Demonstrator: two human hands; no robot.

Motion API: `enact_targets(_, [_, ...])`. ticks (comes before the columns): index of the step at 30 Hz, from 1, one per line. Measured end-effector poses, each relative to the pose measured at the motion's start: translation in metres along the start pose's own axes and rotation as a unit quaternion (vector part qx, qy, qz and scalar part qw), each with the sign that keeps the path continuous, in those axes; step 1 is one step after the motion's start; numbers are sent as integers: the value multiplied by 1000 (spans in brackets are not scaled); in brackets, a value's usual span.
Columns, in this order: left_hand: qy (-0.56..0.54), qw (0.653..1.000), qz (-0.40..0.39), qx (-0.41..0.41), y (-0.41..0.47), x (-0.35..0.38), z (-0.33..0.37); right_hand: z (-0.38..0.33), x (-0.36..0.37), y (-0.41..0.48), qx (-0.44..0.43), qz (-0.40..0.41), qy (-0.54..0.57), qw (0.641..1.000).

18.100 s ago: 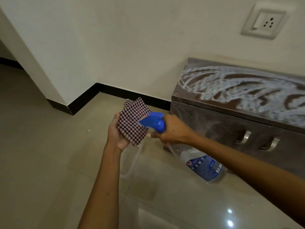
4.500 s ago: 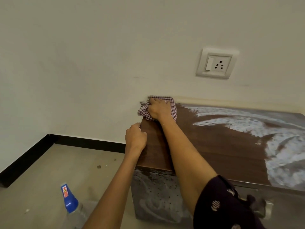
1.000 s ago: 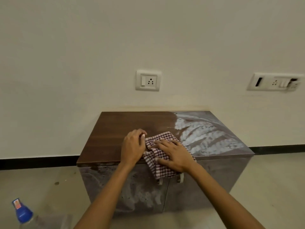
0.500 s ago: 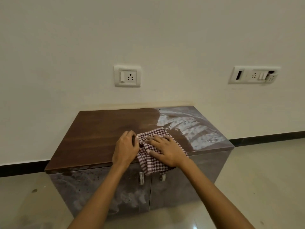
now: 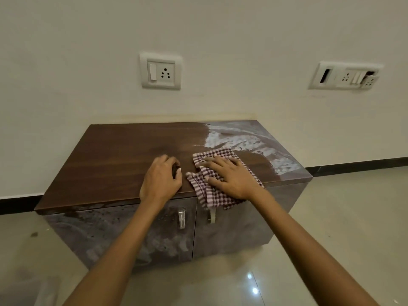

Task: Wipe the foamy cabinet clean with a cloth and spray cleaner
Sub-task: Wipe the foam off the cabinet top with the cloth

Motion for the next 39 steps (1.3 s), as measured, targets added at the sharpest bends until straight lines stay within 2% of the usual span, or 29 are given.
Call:
enact_targets(3, [-7,1000,-4,-2,0,0,-1,23,-8,-32,0,24,44,999])
enact_targets(7, [-8,1000,-13,-4,0,0,0,88,-19,-48,164,12,15,986])
enact_targets(10, [-9,1000,-17,-11,0,-1,2,94,-18,-2,227,-6,-2,974])
enact_targets(12, [-11,1000,-13,-12,-1,0,1,75,-12,46,204,-20,6,979])
enact_targets(15, [-6,1000,0,-8,0,-1,0,24,-5,100,87,-41,12,995])
enact_targets(17, [0,1000,11,-4,0,-2,0,1,-1,105,2,-60,16,998])
enact_targets(19, [3,1000,17,2,-1,-2,0,10,-4,91,-29,-62,19,998])
enact_targets(21, [-3,1000,15,1,-1,-3,1,47,-11,72,9,-48,27,998])
enact_targets(25, [-10,1000,15,-1,-1,-4,1,139,-21,25,183,-17,11,983])
enact_targets(28, [-7,1000,12,-9,-2,-3,2,154,-21,26,253,-23,-6,967])
enact_targets(30, [-3,1000,7,-17,0,-1,3,128,-18,52,216,-39,4,976])
enact_targets(33, [1,1000,-9,-28,3,0,6,68,-9,104,74,-56,12,996])
enact_targets(35, [17,999,-20,-21,5,2,7,44,-5,132,20,-64,19,998])
enact_targets(39, [12,999,-35,-14,5,2,4,71,-7,143,21,-57,33,998])
Point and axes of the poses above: each hand's wrist, its own y-axis towards the middle knuckle, its own x-axis out of the palm, z = x × y, the point moved 4 cm from there along y, towards the middle knuckle, and after that the axes turned 13 degrees about -x, right-handed, at the moved point
